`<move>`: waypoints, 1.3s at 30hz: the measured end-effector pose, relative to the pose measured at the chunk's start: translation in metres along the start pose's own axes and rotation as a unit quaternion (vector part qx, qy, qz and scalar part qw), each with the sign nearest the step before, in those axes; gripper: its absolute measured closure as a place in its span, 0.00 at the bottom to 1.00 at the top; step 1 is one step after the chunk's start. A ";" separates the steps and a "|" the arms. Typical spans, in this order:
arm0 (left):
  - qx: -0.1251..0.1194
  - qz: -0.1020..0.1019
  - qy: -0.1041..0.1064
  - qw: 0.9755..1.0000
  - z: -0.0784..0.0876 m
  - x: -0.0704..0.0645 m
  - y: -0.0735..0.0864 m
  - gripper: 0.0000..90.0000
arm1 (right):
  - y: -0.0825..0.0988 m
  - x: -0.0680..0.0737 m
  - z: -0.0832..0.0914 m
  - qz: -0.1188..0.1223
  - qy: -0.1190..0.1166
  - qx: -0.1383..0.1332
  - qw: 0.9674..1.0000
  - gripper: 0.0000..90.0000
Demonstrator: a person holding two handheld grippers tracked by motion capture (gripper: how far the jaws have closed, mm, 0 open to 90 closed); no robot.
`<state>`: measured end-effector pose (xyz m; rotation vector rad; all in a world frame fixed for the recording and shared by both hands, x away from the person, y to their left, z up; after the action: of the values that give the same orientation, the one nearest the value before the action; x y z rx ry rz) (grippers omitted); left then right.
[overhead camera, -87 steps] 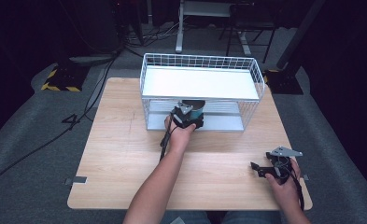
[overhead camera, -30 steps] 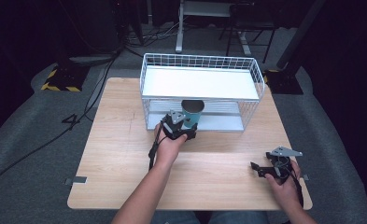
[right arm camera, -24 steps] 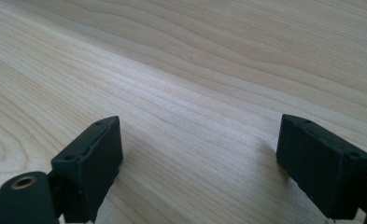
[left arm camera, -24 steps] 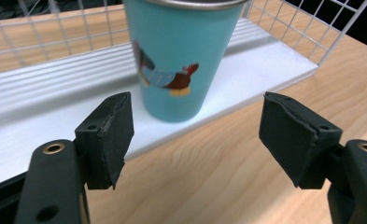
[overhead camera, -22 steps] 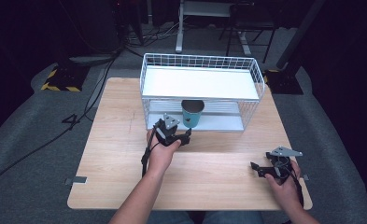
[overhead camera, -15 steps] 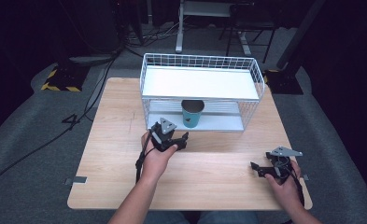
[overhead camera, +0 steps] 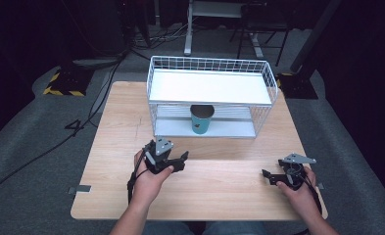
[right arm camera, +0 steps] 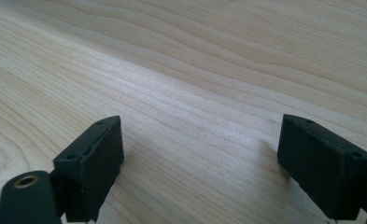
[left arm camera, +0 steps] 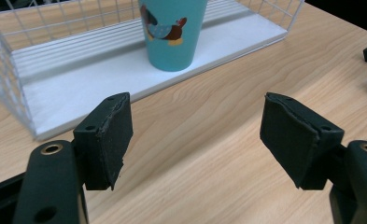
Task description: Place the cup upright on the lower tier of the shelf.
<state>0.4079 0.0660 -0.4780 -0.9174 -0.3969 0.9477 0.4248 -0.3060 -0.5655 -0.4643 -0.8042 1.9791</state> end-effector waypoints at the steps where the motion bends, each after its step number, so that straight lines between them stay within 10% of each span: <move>1: -0.001 0.000 -0.001 1.000 0.002 0.001 0.002 0.29 | 0.000 0.000 0.000 0.000 0.000 0.000 1.000 0.17; 17: 0.008 0.001 -0.003 1.000 0.033 0.027 0.050 0.28 | 0.001 0.002 0.000 0.005 -0.006 0.000 1.000 0.17; 39: 0.108 0.007 -0.022 0.994 0.032 0.075 0.124 0.23 | 0.001 0.003 0.001 0.007 -0.008 0.000 1.000 0.17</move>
<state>0.3635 0.1765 -0.5670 -0.7033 -0.3190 1.0036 0.4222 -0.3040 -0.5655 -0.4559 -0.8141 1.9971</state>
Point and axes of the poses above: each handheld gripper's, and its own axes: z roughly backward along the jaws, y roughly out of its underside, x roughly to its left, the point moved 9 cm from there along -z, roughly forward along the jaws, and after that the axes turned 3 degrees about x, right-handed, at the moved point
